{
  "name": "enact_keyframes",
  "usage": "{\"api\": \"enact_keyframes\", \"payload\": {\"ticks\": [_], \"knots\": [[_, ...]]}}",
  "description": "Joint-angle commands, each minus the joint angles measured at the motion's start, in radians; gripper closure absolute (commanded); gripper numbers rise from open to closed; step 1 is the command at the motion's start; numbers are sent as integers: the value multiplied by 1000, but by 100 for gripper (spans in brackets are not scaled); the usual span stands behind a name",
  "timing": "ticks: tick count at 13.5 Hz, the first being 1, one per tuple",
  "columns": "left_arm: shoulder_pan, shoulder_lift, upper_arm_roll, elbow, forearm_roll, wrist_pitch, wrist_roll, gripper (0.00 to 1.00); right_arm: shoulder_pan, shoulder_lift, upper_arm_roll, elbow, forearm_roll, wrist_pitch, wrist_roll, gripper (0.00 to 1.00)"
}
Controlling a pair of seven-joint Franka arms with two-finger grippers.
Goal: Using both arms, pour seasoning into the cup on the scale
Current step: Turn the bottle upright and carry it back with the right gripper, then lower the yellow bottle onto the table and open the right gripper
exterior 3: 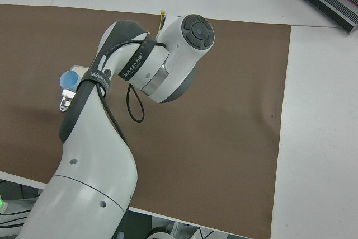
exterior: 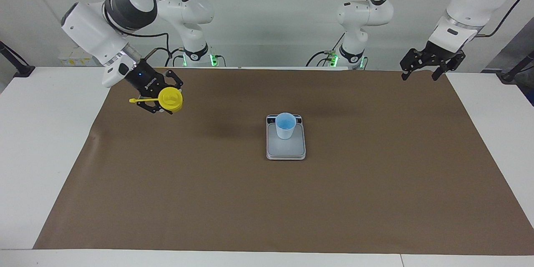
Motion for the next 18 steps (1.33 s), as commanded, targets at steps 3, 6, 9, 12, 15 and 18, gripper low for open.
{"api": "enact_keyframes", "payload": {"ticks": [3,6,9,12,15,18], "knots": [[-4,-20,8,-15,-10,-8,-8,0,-91,-27,13,-132,137,13,-272,100],[-4,-20,8,-16,-9,-8,-8,0,-121,-18,13,-191,235,42,-418,100],[-4,-20,8,-15,-10,-8,-8,0,-128,-18,13,-215,293,48,-451,100],[-4,-20,8,-15,-9,-8,-8,0,-129,16,13,-225,333,108,-601,100],[-4,-20,8,-15,-9,-8,-8,0,-132,31,13,-257,404,132,-690,100],[-4,-20,8,-15,-10,-8,-8,0,-138,56,13,-277,444,162,-730,100]]}}
